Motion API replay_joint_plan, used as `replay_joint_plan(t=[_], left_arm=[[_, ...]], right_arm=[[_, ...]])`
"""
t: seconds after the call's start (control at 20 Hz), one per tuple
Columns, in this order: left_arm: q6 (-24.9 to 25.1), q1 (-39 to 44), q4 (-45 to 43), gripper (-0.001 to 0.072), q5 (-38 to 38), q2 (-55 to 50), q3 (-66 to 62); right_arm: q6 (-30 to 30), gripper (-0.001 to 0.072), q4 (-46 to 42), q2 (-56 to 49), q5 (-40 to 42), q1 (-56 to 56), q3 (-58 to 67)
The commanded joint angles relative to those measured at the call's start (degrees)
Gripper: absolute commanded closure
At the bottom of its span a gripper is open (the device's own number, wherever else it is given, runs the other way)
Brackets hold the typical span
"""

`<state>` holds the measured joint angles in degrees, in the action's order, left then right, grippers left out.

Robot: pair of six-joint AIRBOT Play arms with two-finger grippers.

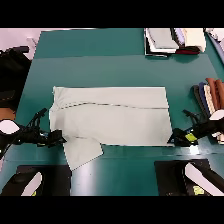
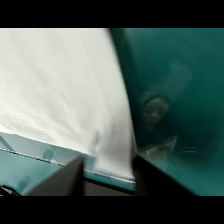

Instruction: Fold the shirts.

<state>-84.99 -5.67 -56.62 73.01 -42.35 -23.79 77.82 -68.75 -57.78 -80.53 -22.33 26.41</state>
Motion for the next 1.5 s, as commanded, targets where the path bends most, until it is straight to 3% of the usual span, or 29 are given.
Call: replay_joint_plan(t=[0.0, 0.05, 0.25, 0.4, 0.5, 0.75, 1.0, 1.25, 1.45], left_arm=[[1.07, -0.02, -1.42, 0.0686, 0.68, 0.04, -0.96], [1.03, -0.02, -3.19, 0.0687, 1.86, 0.17, -2.14], [-2.19, -0.02, -11.52, 0.0687, 7.78, 7.72, -6.82], [-2.19, 0.00, -10.03, 0.0687, 16.37, 12.57, -6.82], [-2.16, 0.00, -8.28, 0.0687, 17.81, 13.05, -7.19], [0.92, 0.00, -7.65, 0.0687, 4.52, 8.35, -12.50], [6.43, -0.02, -7.67, 0.0685, -8.26, -9.29, -21.68], [7.69, -0.02, -7.61, 0.0684, -12.94, -27.52, -33.27], [7.72, -0.02, -7.41, 0.0683, -14.29, -34.62, -38.10]], right_arm=[[0.11, 0.0619, 1.11, -1.75, 4.63, 6.32, 0.24], [0.11, 0.0694, 1.05, -1.60, 3.98, 8.00, 1.79], [0.15, 0.0692, -6.88, 4.39, -2.29, 11.19, 7.91], [0.17, 0.0692, -12.44, 11.69, -7.58, 10.01, 10.29], [0.13, 0.0693, -12.44, 15.47, -6.99, 7.96, 11.93], [0.13, 0.0694, -11.87, 8.28, -4.46, 7.98, 20.72], [1.99, 0.0693, -11.85, -8.94, 0.02, 15.52, 33.79], [2.75, 0.0693, -11.76, -22.16, 0.00, 17.59, 47.82], [2.71, 0.0691, -10.49, -29.05, -0.63, 17.59, 55.98]])
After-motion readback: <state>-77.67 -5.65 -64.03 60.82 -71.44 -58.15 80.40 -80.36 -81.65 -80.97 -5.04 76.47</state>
